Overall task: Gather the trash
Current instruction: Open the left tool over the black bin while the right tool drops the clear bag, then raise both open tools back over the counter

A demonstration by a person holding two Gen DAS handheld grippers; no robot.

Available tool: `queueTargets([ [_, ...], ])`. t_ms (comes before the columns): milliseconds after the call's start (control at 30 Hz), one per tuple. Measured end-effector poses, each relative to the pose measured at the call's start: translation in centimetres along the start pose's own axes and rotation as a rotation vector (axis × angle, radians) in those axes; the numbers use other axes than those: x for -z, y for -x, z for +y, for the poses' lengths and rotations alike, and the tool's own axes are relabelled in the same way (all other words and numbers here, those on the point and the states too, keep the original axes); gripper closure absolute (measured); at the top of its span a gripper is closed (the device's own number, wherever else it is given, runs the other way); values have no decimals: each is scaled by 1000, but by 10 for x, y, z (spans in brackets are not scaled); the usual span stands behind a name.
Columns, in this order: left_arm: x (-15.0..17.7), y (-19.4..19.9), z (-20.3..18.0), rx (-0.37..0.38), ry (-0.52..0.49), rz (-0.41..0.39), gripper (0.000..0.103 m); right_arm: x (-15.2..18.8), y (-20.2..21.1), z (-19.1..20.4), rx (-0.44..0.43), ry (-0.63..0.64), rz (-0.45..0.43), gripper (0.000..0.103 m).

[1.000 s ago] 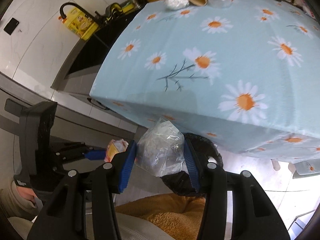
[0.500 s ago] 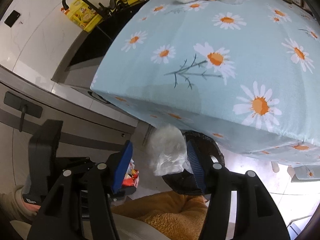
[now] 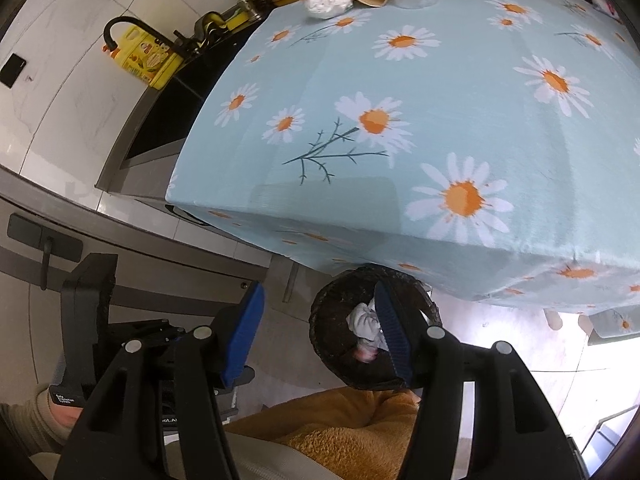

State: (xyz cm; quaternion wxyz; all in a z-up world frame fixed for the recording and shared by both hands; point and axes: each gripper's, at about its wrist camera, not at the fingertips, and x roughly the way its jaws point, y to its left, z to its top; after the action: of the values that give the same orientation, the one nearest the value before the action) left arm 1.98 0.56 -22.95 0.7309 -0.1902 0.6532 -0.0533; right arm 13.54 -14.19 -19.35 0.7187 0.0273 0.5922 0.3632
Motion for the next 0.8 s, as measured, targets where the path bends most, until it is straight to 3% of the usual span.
queueTargets([
  [467,-13,24,0,23,-28,-65,47,-2,13,6,23,-8,-45,45],
  [800,-26,65,5,44,-91,-168,47,-10,32,27,56,-12,-140,45],
])
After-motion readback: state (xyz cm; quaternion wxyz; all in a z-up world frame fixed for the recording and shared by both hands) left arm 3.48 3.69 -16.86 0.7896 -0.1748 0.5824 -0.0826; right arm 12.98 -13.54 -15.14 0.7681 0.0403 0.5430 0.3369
